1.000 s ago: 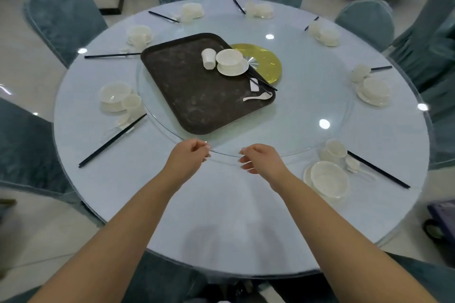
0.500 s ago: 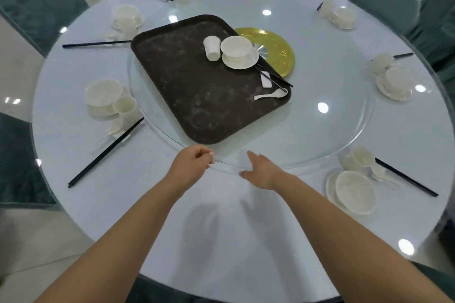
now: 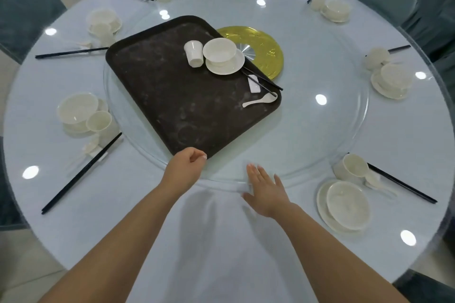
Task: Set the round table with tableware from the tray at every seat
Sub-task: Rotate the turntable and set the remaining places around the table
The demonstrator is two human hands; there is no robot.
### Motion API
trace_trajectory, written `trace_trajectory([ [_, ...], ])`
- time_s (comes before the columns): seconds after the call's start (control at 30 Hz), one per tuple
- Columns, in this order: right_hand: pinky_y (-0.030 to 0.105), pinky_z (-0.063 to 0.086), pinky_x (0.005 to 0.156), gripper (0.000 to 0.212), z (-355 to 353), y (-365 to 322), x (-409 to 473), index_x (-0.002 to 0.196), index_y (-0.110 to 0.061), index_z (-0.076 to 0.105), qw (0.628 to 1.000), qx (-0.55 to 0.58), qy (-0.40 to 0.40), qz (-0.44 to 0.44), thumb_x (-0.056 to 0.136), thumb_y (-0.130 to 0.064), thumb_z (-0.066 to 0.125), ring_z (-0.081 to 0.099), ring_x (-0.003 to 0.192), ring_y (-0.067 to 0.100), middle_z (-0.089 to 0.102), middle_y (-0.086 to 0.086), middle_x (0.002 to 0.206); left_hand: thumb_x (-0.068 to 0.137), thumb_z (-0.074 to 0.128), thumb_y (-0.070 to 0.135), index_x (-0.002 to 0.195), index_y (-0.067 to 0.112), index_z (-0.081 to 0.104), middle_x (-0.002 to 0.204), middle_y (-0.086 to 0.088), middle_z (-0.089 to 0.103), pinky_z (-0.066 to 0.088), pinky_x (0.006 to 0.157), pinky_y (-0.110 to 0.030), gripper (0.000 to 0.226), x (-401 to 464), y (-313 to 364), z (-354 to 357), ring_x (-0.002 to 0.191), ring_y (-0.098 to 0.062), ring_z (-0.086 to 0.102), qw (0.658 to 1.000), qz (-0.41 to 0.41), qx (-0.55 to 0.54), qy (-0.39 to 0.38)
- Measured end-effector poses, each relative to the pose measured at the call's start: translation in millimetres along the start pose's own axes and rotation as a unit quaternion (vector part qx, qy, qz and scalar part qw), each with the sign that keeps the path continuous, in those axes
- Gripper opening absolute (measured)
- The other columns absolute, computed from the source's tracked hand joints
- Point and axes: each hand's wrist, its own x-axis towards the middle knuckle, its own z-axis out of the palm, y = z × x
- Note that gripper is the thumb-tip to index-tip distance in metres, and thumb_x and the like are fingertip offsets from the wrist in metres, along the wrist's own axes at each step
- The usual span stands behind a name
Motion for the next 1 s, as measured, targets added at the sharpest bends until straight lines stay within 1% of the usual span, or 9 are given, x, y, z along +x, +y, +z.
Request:
trace_trajectory([
  [0.17,0.047,-0.004,0.119,0.080,-10,21,-2,0.153,-0.022,-0.016,0.999,0.029,-0.024,0.012,0.099,-0.049,0.036,-0.015,0.149,0.011,-0.016,-0.009,0.162,0.098,0.054,0.033,0.103,0.027,0.058,0.097,0.011,0.057,0.042,0.078,-0.023,0.009,20,13,18,0.088,-0.007,0.054,0.997,0.012,0.075,-0.018],
  [0.27,0.046,-0.004,0.119,0.079,-25,38,2,0.155,-0.026,-0.008,0.991,0.127,-0.037,0.036,0.098,-0.048,0.042,-0.010,0.149,0.009,-0.007,-0.010,0.163,0.097,0.054,0.032,0.107,0.025,0.059,0.099,0.010,0.059,0.044,0.080,-0.024,0.012,34,21,26,0.093,-0.009,0.055,0.996,0.012,0.077,-0.036],
  [0.37,0.044,0.004,0.122,0.079,-48,55,15,0.156,-0.022,0.000,0.972,0.219,-0.034,0.072,0.097,-0.048,0.046,-0.001,0.150,0.013,0.002,-0.004,0.164,0.098,0.054,0.031,0.107,0.024,0.059,0.099,0.008,0.060,0.044,0.080,-0.025,0.013,46,24,34,0.094,-0.012,0.056,0.995,0.006,0.086,-0.051],
  [0.5,0.033,0.015,0.118,0.074,-76,68,34,0.155,-0.012,0.015,0.947,0.305,0.003,0.102,0.098,-0.045,0.049,0.017,0.149,0.021,0.016,0.005,0.162,0.097,0.056,0.029,0.111,0.022,0.062,0.106,0.004,0.063,0.045,0.081,-0.025,0.017,60,26,38,0.097,-0.013,0.058,0.991,0.011,0.121,-0.049],
  [0.63,0.033,0.031,0.111,0.051,-93,66,46,0.142,-0.012,0.046,0.908,0.377,0.129,0.131,0.098,-0.036,0.051,0.045,0.134,0.022,0.047,0.005,0.147,0.093,0.062,0.029,0.128,0.017,0.056,0.129,-0.004,0.053,0.047,0.096,-0.034,0.037,80,32,31,0.115,-0.021,0.053,0.988,0.020,0.150,-0.013],
  [0.7,0.035,0.038,0.107,0.040,-102,60,53,0.131,-0.014,0.057,0.868,0.440,0.186,0.137,0.097,-0.033,0.053,0.053,0.124,0.022,0.058,0.003,0.134,0.091,0.064,0.030,0.136,0.015,0.048,0.140,-0.008,0.046,0.042,0.105,-0.041,0.050,92,35,26,0.127,-0.027,0.046,0.986,0.014,0.165,0.026],
  [0.77,0.036,0.044,0.104,0.032,-113,53,61,0.123,-0.017,0.062,0.848,0.470,0.207,0.130,0.097,-0.033,0.053,0.058,0.116,0.020,0.063,-0.001,0.123,0.089,0.065,0.033,0.143,0.014,0.041,0.149,-0.010,0.038,0.035,0.111,-0.045,0.062,104,36,22,0.136,-0.030,0.036,0.982,0.016,0.184,0.044],
  [0.87,0.041,0.049,0.101,0.027,-125,43,77,0.116,-0.020,0.064,0.840,0.492,0.198,0.115,0.097,-0.034,0.053,0.061,0.108,0.018,0.065,-0.003,0.114,0.088,0.065,0.042,0.149,0.015,0.032,0.157,-0.010,0.026,0.024,0.117,-0.047,0.075,121,31,16,0.145,-0.030,0.024,0.967,0.019,0.252,0.037],
  [1.0,0.042,0.051,0.098,0.023,-136,38,101,0.113,-0.020,0.064,0.853,0.484,0.169,0.096,0.096,-0.033,0.055,0.065,0.099,0.018,0.066,-0.004,0.104,0.083,0.062,0.060,0.154,0.015,0.016,0.162,-0.009,0.013,0.010,0.119,-0.052,0.095,141,19,9,0.150,-0.027,0.009,0.944,-0.015,0.328,0.027],
])
